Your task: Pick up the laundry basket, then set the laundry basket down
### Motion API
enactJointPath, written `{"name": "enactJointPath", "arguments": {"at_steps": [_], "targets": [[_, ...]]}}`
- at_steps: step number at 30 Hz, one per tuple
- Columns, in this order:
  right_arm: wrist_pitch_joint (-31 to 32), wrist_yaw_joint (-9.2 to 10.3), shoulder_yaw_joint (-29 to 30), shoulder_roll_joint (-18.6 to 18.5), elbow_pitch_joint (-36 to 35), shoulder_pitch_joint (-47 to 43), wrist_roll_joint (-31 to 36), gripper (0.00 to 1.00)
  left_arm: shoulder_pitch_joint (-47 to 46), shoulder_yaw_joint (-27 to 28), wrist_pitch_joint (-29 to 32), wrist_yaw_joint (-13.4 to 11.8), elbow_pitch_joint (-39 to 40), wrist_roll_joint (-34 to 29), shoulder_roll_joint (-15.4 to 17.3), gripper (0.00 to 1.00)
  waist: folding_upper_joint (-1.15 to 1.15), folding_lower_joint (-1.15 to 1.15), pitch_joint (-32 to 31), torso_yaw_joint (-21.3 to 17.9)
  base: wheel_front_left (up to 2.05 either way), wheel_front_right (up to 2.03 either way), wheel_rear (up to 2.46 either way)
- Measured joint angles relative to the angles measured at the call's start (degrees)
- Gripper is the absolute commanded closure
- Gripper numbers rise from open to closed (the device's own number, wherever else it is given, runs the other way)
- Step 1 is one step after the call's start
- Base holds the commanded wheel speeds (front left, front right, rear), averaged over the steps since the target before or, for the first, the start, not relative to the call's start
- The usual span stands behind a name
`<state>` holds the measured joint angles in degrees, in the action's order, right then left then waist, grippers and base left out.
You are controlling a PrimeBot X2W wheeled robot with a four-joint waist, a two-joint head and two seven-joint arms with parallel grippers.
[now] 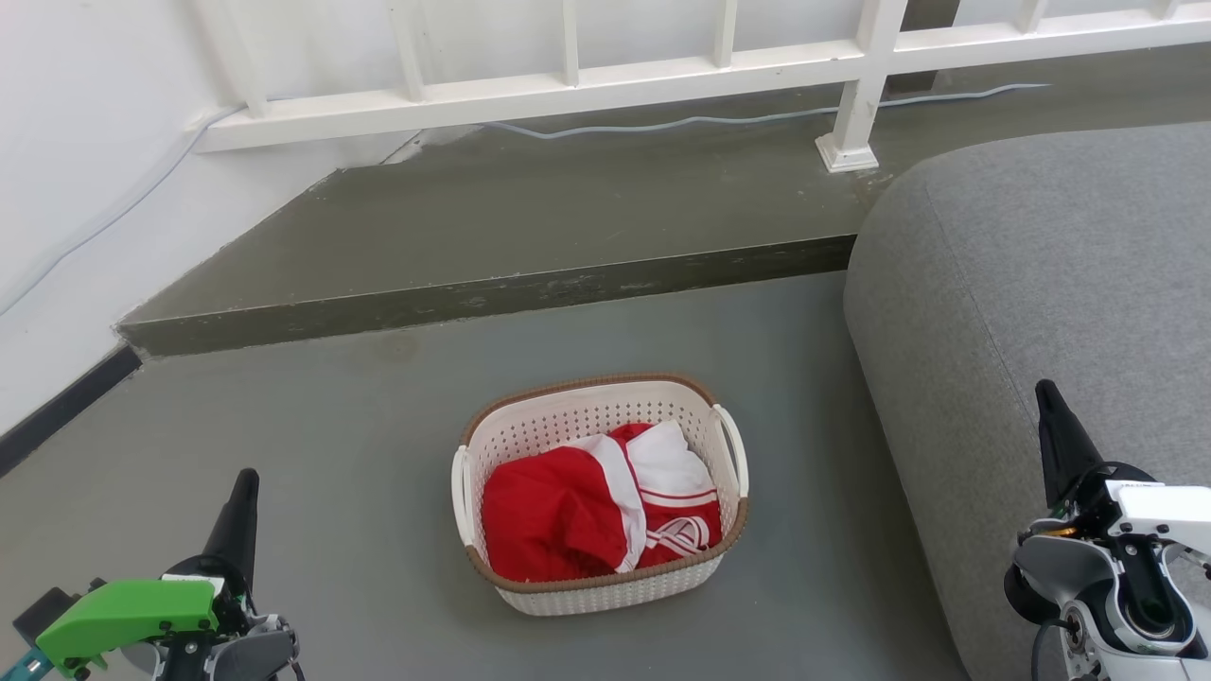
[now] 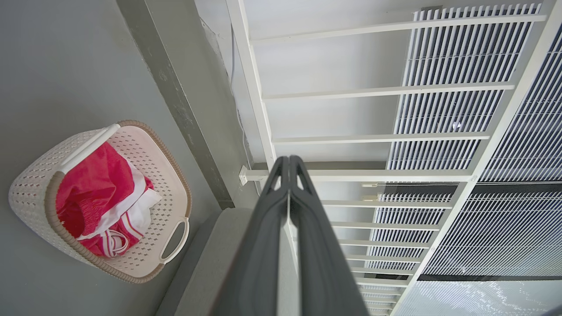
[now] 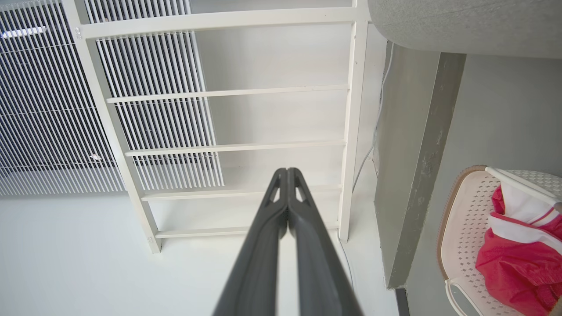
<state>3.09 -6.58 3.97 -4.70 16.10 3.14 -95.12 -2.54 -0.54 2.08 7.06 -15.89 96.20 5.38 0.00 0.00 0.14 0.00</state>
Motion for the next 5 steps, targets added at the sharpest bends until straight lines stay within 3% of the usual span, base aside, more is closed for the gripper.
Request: {"name": "enactJointPath", "arguments": {"at_steps": [5], "targets": [[0.0,-0.22,0.0,0.0,0.0,0.0,0.0,1.00,0.0,0.0,0.2,0.0,0.0,0.0,0.0,1.00,0.00,0.00,0.0,0.0,0.00,0.00,0.00]]}}
